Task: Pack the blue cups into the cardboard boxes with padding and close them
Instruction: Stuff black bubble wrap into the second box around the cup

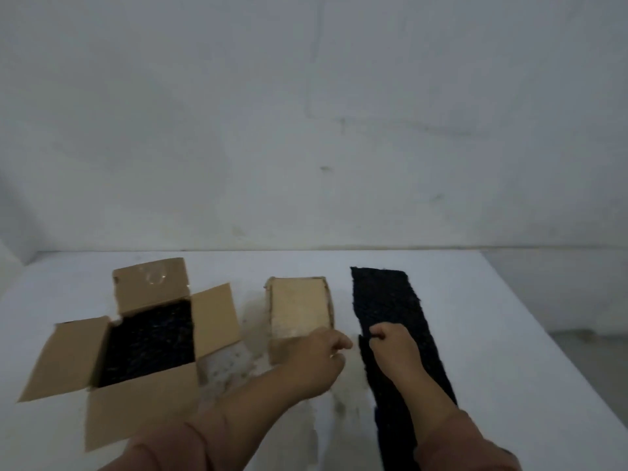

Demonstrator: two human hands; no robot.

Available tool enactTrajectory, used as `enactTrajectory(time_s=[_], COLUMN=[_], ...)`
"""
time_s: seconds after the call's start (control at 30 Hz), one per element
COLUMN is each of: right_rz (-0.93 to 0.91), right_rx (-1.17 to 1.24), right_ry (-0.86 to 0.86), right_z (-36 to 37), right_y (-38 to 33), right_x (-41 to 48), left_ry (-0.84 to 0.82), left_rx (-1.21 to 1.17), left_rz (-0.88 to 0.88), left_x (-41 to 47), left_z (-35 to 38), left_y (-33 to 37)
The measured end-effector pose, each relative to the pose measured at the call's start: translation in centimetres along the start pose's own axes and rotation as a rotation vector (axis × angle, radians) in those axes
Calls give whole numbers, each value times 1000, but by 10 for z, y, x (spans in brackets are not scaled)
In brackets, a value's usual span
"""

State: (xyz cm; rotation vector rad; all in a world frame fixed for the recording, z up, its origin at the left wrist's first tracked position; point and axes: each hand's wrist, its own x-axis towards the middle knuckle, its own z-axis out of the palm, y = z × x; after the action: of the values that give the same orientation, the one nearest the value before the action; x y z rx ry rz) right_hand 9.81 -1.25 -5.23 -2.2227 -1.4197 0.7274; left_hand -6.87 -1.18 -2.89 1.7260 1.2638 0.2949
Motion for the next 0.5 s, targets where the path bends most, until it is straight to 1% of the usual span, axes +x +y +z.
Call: enactTrajectory(time_s=[0.07,0.13,0.2,0.23,0.33,0.4,0.5], right_rz=[105,146,125,96,16,-2,-31], right_rx=[-21,-105,-202,-245,-313,-309,-291], right_ry=[-40,-118,-232,-287,-372,-378,-358], right_z=[-9,-13,-12,-10,-4,-2,-3], right_y=[30,53,69,75,86,91,95], right_x=[2,1,-3,-6,-12,-12,-9], left_ry=[-102,-139,-107,-70,24,6,-64], left_rx=[-214,-395,-531,-588,-697,-744,-743], left_rz=[-172,-406,-573,-611,-625,-597,-561], left_x=[20,38,51,57,75,79,83], left_z=[26,46,61,67,80,89,103], left_y=[11,18,22,23,26,34,43])
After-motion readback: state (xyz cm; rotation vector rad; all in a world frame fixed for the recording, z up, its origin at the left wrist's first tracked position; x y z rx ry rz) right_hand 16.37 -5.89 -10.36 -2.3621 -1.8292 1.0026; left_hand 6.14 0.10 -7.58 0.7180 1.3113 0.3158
